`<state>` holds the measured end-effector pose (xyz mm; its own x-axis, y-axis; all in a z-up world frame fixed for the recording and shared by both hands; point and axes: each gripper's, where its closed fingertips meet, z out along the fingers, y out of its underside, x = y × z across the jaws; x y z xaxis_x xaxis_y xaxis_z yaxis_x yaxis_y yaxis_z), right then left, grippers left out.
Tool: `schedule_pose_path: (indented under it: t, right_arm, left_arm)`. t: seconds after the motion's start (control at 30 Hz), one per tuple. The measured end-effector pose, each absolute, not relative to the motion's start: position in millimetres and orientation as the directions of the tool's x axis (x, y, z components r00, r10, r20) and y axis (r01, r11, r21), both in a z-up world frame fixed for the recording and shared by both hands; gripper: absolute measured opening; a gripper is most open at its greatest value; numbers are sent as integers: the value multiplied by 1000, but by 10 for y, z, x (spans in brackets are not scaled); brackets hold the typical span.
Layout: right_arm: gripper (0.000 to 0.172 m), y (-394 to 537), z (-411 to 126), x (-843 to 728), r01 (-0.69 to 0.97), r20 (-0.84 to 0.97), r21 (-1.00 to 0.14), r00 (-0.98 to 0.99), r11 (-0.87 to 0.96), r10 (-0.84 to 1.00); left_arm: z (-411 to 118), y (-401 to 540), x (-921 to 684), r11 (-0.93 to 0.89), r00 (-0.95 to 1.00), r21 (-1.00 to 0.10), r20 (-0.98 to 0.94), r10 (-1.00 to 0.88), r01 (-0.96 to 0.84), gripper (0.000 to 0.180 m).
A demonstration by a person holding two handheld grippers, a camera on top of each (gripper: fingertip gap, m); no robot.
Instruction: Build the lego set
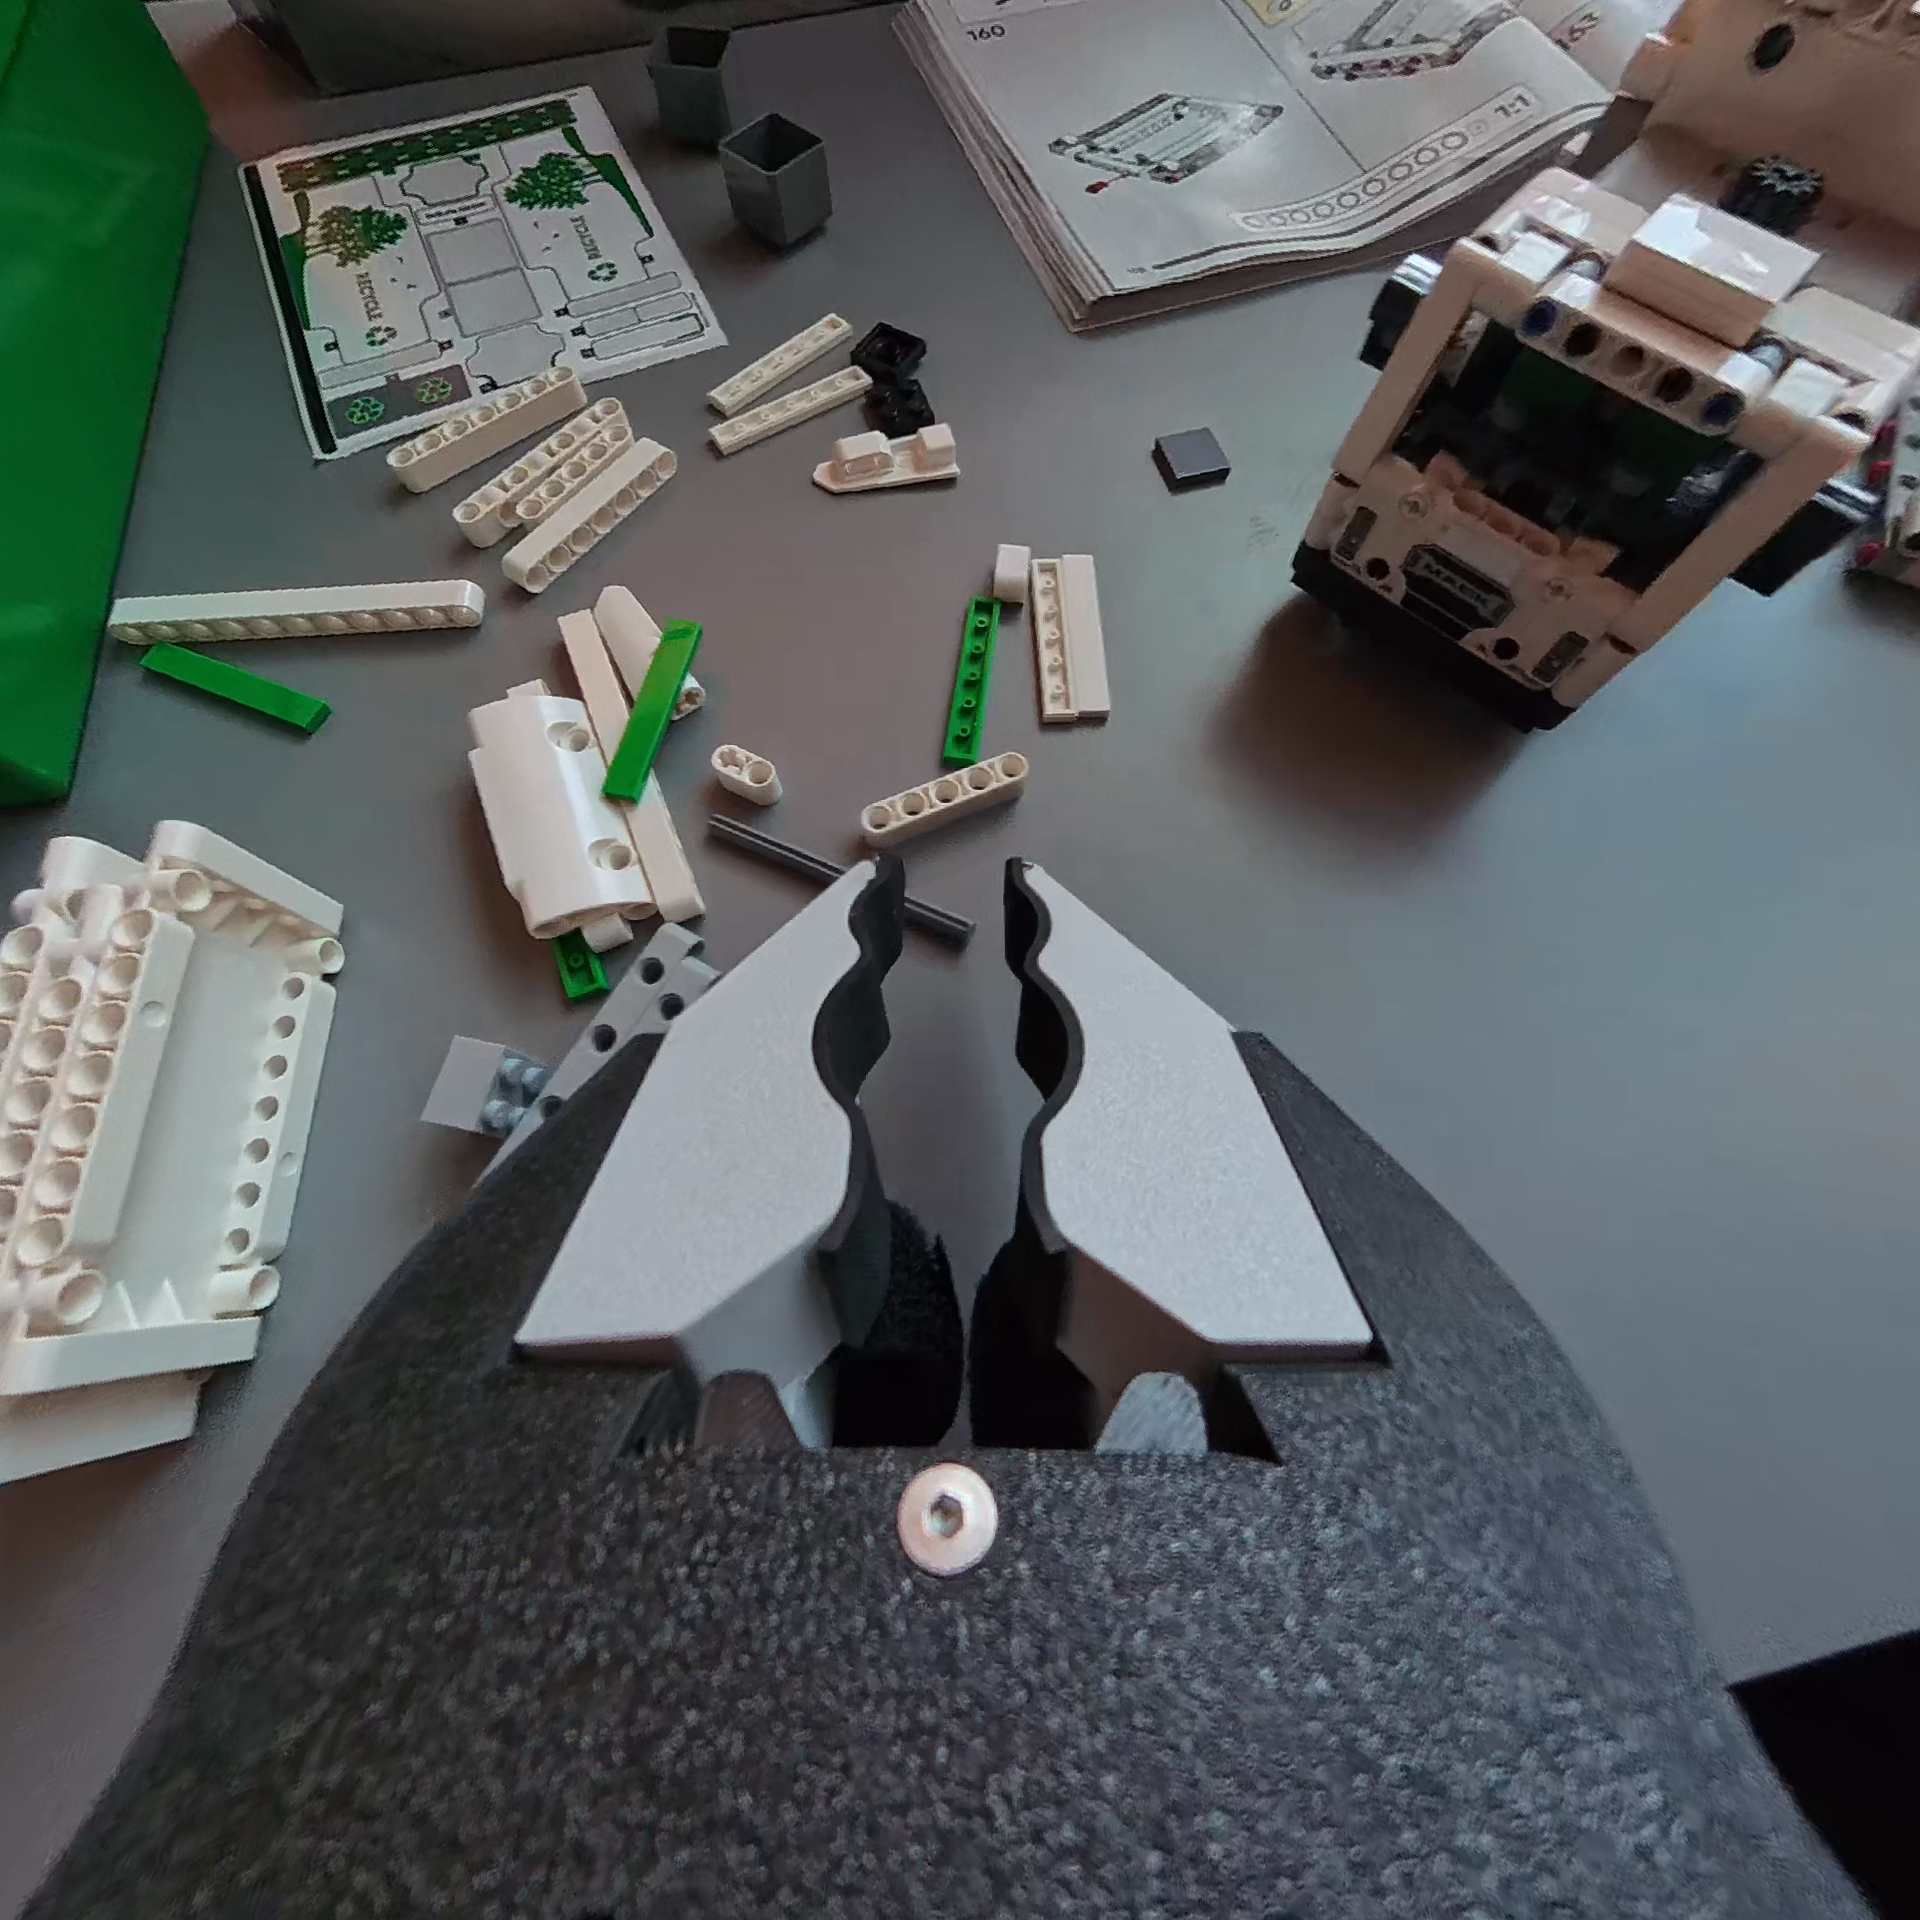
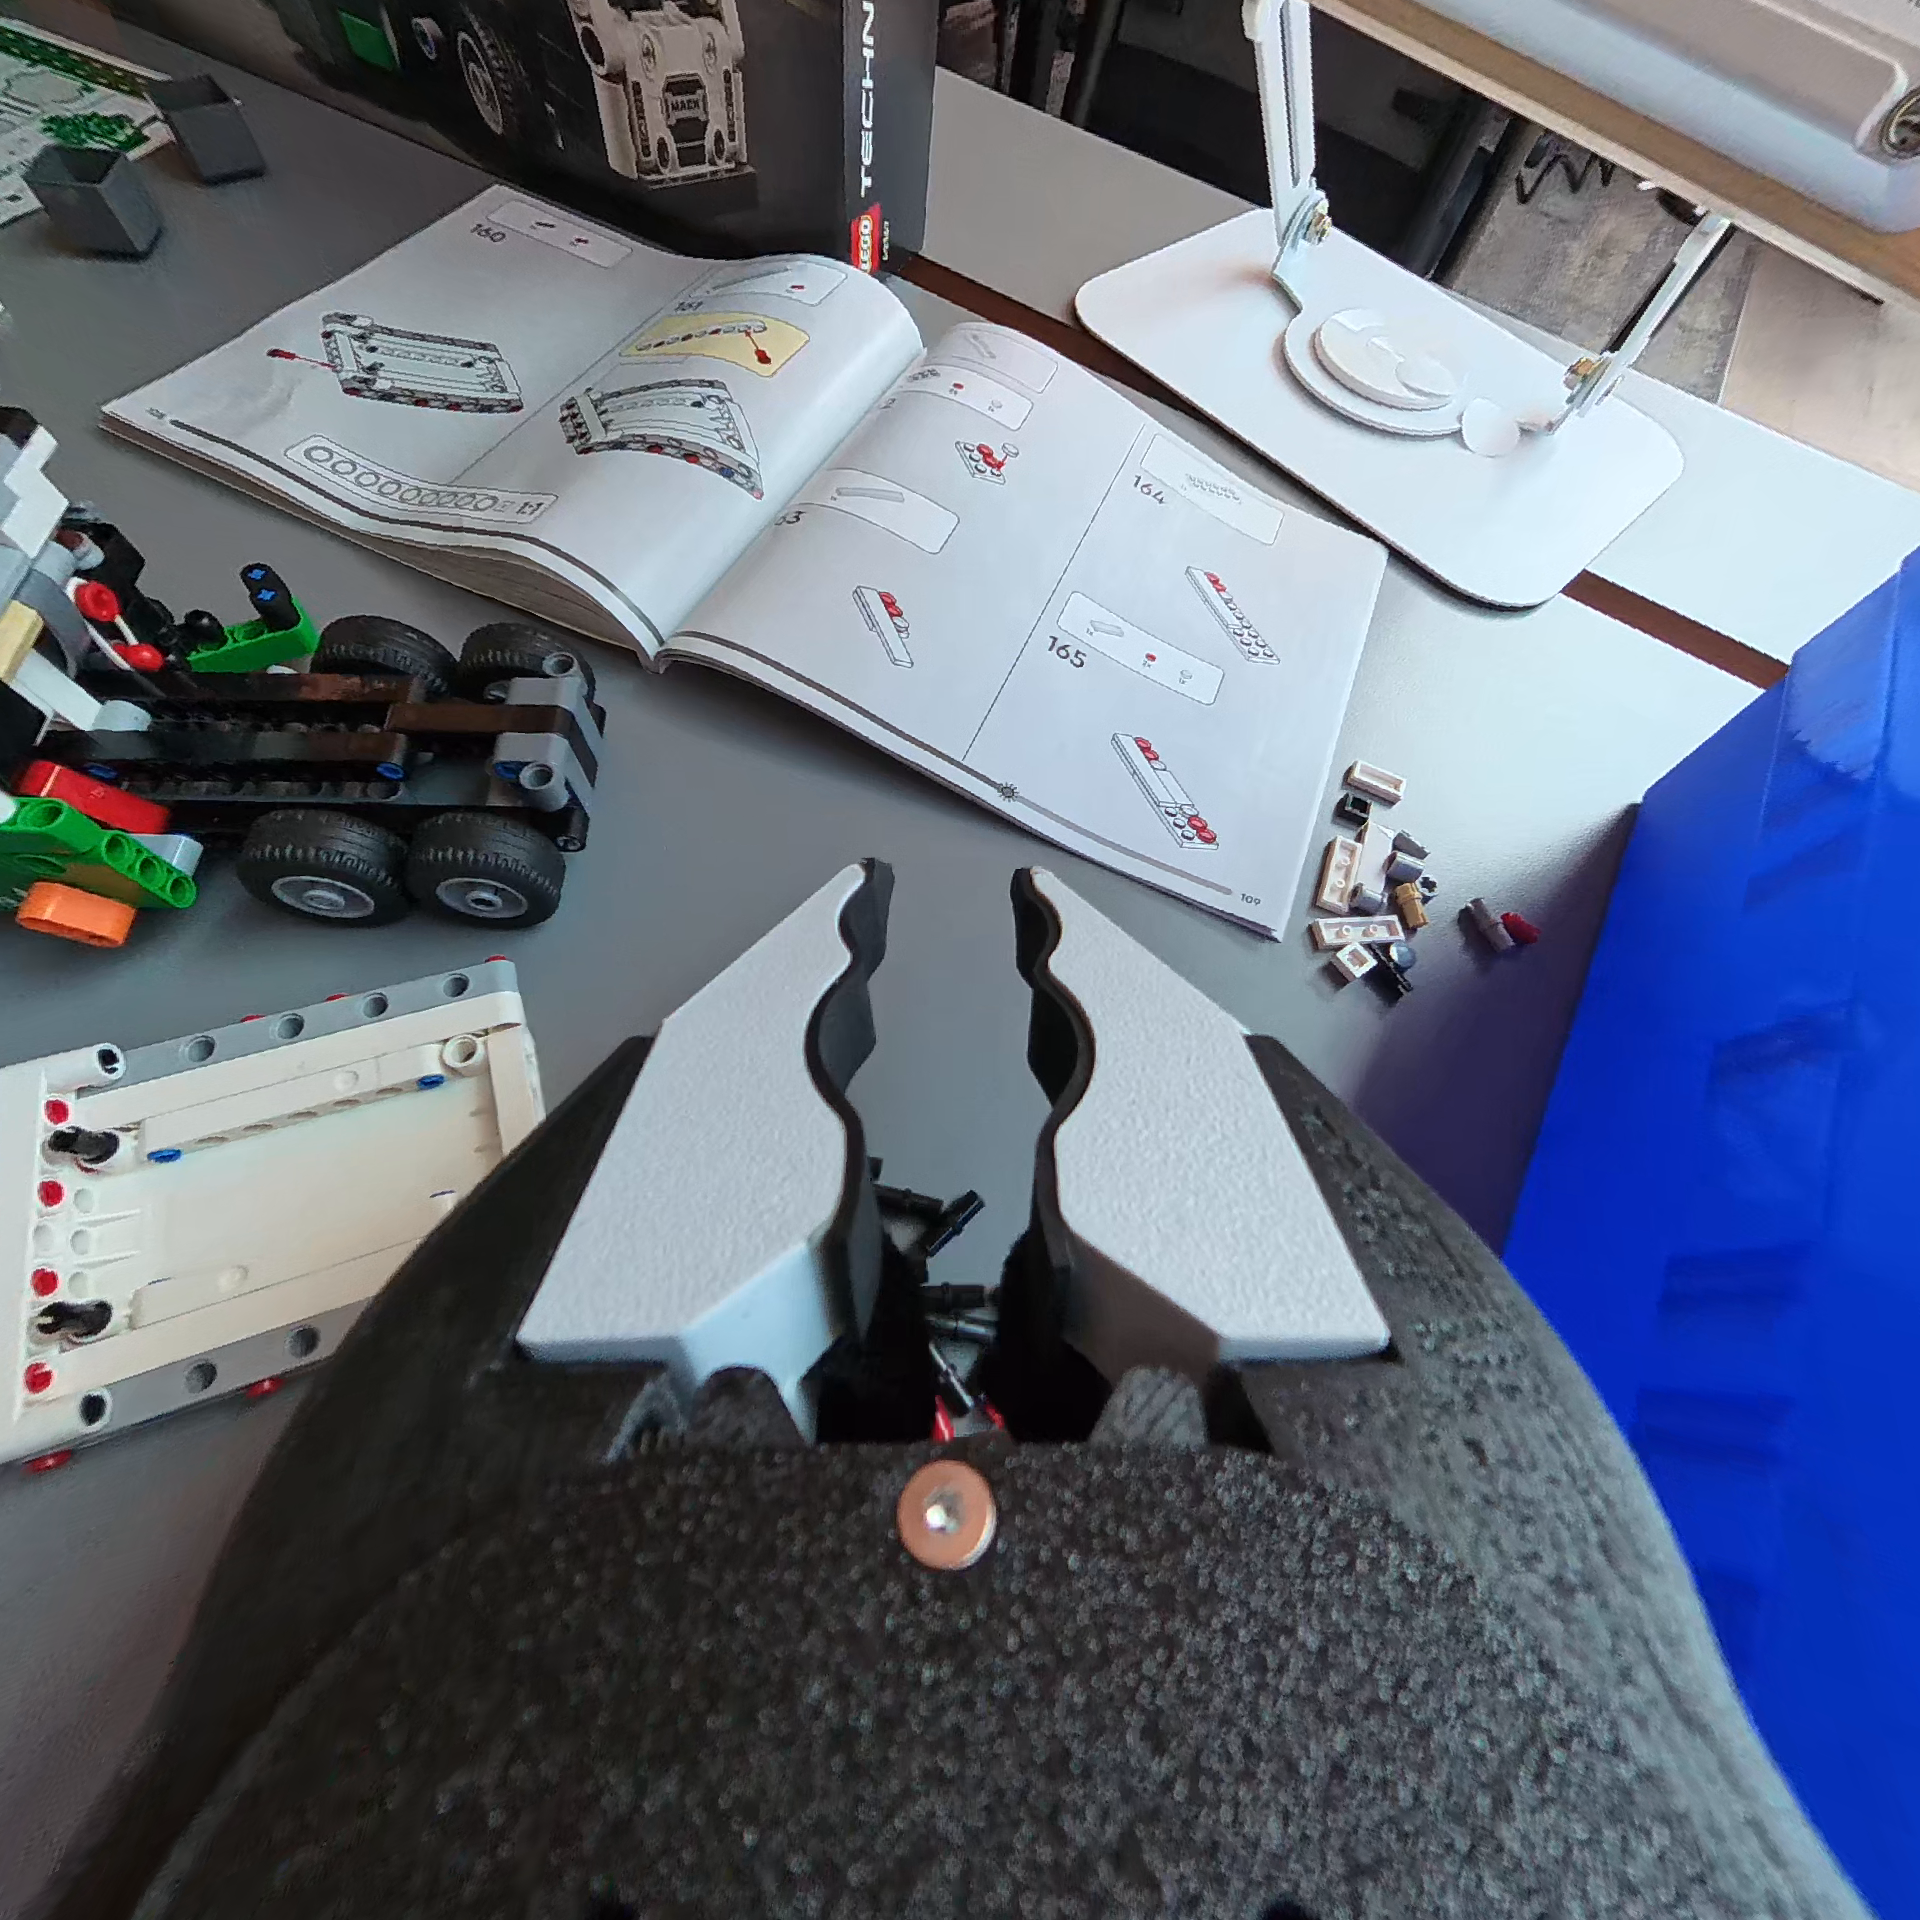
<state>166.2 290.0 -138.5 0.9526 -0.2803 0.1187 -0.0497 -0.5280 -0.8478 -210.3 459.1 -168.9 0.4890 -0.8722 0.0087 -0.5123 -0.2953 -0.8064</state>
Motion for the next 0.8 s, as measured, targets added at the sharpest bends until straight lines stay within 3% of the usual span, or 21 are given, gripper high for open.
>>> schedule_pose_path:
  t: [0.4,0.63,0.8]
  right_arm:
    - [22,2686,-1391,1331,-101,47,-855,962,-509,-270]
    - [22,2536,-1421,1222,-125,42,-845,954,-520,-297]
    - [22,2488,-1340,1197,-125,48,-848,950,-514,-310]
  left_arm:
    - [-1696,5212,-2290,-327,565,-750,-74,-822,-575,20]
    - [-1813,5406,-2428,-426,597,-717,16,-802,-552,27]
    - [-1858,5436,-2461,-456,597,-704,57,-800,-545,18]
